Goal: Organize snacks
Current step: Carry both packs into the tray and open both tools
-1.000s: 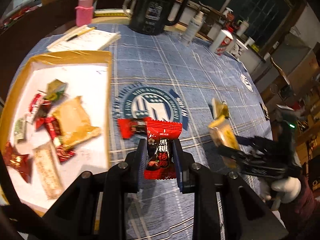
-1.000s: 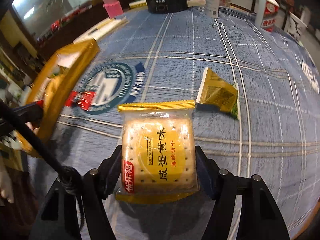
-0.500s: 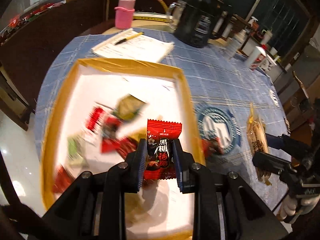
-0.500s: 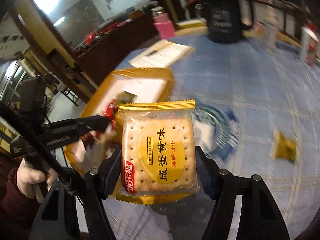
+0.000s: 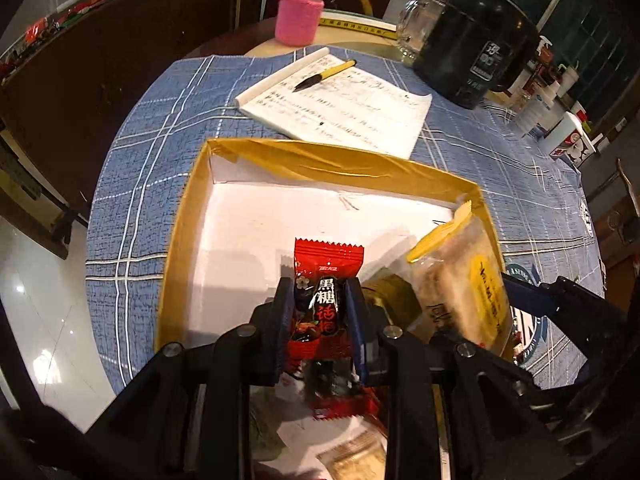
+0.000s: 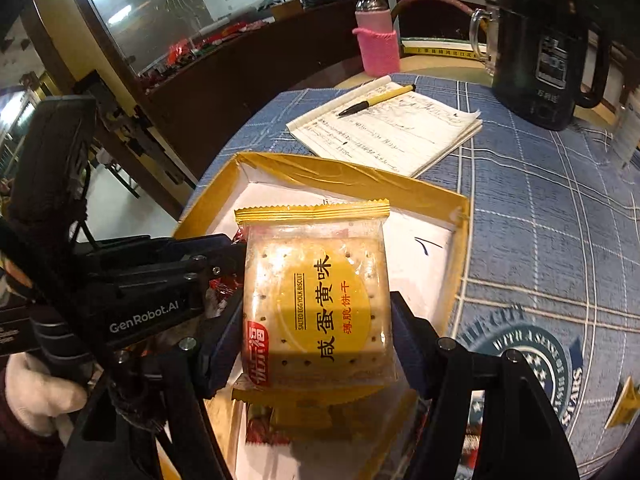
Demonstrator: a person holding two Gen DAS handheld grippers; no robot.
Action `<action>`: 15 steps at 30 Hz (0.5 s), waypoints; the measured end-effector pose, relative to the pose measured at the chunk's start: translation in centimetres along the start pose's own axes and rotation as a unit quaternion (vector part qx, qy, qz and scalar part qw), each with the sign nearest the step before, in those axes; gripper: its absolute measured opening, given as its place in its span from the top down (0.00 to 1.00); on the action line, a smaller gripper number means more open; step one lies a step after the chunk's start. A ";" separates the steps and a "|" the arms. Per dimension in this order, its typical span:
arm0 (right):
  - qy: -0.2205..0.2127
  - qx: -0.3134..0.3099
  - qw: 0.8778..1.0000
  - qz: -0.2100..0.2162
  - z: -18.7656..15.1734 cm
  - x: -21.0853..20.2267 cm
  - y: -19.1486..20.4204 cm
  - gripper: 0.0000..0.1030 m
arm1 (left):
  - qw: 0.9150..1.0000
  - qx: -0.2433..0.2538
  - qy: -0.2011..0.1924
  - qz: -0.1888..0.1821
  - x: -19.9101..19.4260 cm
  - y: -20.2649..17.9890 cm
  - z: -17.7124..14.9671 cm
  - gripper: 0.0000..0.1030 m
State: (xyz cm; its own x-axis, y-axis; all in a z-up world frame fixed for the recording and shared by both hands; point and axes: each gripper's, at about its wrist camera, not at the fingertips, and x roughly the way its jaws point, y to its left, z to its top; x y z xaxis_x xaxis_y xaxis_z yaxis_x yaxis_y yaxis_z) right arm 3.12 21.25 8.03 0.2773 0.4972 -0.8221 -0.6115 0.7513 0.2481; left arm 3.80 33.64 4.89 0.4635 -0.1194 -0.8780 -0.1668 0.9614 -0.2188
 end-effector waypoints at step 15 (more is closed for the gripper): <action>0.015 0.002 0.999 -0.030 -0.1 1.7 0.2 0.33 | 1.000 -0.011 0.011 -0.013 0.7 0.8 0.0 0.72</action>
State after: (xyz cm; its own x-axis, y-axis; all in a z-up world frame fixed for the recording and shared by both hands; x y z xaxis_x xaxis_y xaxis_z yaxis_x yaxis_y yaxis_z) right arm 3.42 22.27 6.63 0.2901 0.4385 -0.8506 -0.5912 0.7811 0.2011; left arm 4.04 34.30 4.09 0.4487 -0.1497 -0.8811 -0.1736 0.9525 -0.2502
